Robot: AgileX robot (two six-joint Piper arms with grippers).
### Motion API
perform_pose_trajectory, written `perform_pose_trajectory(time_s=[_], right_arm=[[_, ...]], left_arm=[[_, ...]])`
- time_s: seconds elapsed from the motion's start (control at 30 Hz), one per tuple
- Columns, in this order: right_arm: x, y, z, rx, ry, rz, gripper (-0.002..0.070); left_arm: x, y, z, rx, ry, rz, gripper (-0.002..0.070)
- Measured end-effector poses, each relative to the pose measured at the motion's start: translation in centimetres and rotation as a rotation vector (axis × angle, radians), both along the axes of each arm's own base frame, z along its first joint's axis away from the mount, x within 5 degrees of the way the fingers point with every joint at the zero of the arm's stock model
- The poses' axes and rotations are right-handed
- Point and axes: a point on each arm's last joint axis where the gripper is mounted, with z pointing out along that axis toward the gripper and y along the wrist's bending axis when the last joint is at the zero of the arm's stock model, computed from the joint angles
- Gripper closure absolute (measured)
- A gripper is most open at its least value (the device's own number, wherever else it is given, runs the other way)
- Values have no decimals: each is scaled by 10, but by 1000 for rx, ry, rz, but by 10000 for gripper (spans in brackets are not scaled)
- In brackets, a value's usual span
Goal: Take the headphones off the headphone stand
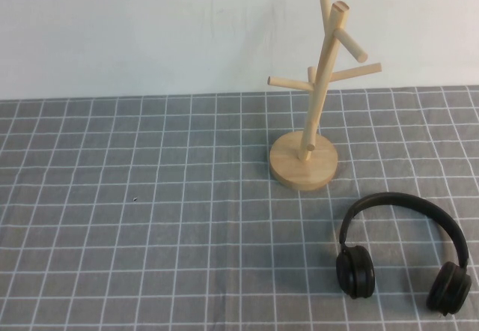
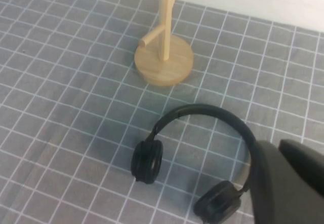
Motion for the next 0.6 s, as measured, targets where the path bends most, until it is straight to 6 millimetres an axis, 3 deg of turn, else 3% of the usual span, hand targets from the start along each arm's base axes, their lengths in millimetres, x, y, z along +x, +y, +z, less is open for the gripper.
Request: perform_pose_trajectory(time_s=[0.27, 0.47, 0.6], right_arm=[[10, -12, -9, -133, -62, -94, 682], [8, -23, -55, -104, -175, -230, 682], [0, -28, -103, -53, -286, -315, 683]], left_arm=[[0, 0, 0, 0, 0, 0, 679], [0, 0, 0, 0, 0, 0, 679], [0, 0, 0, 0, 0, 0, 679]])
